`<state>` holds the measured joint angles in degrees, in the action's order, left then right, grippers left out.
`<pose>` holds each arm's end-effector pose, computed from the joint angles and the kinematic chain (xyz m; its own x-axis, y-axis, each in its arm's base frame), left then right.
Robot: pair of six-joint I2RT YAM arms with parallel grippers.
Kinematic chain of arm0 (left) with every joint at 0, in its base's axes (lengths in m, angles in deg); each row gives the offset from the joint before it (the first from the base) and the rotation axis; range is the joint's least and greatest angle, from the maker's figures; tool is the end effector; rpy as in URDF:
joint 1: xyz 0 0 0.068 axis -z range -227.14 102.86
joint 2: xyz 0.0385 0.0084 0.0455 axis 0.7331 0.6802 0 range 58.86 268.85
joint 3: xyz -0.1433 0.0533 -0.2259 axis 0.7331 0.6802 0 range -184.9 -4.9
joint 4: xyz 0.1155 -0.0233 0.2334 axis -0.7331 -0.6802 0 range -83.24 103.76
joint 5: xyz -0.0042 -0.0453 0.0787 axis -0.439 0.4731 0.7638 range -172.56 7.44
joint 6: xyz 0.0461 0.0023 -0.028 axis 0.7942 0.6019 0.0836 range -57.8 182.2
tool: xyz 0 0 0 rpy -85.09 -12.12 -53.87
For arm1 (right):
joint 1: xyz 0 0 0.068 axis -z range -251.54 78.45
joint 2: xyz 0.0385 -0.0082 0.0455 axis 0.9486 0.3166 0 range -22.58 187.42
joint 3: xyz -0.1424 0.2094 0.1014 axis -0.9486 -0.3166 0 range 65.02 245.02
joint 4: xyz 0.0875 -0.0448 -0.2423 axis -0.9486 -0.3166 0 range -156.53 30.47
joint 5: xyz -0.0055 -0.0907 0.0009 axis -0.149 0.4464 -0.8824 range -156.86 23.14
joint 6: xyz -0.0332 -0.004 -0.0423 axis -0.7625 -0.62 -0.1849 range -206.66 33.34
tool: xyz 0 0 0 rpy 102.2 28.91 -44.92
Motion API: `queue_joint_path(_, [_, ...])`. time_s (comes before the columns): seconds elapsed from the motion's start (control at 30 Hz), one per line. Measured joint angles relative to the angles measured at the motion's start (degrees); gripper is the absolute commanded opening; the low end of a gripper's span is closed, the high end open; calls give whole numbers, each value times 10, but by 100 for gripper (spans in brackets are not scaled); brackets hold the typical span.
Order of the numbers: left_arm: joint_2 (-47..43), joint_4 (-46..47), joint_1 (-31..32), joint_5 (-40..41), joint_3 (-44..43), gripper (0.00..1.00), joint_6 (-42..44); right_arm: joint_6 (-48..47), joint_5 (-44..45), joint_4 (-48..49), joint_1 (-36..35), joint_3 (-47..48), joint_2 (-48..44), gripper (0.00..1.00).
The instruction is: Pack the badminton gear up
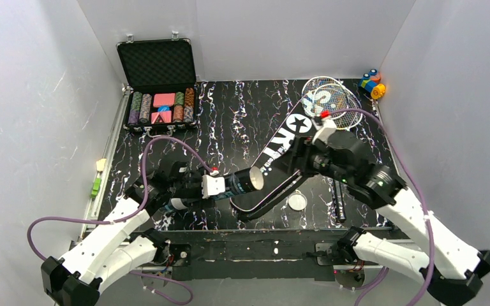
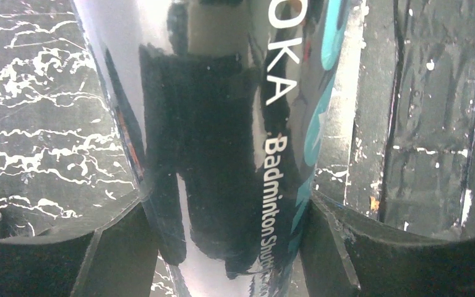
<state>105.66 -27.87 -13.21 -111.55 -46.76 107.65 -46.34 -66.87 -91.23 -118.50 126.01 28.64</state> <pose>0.1239 -0.1041 0.2682 0.1222 0.6690 -0.7332 0.9659 0.0896 0.2428 0.1280 0.1371 0.3791 -0.6673 0.2334 -0.7073 -0.3923 0.6970 0.6002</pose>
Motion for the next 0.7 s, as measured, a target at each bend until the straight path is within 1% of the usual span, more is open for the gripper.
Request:
queue_joint_path(0.13, [4,-11,0,7,10,2,21,-5,9,-27,36,-5,-48,76])
queue_joint_path(0.27, [28,-23,0,37,10,0,34,-13,32,-50,53,-50,-61,72])
queue_joint_path(0.43, [111,-46,0,87,-9,0,24,-4,38,-49,54,-171,2,69])
queue_joint_path(0.53, [130,-48,0,103,-11,0,21,2,41,-43,54,-233,51,66])
queue_joint_path(0.7, [129,-52,0,105,-14,0,21,2,50,-21,53,-247,88,61])
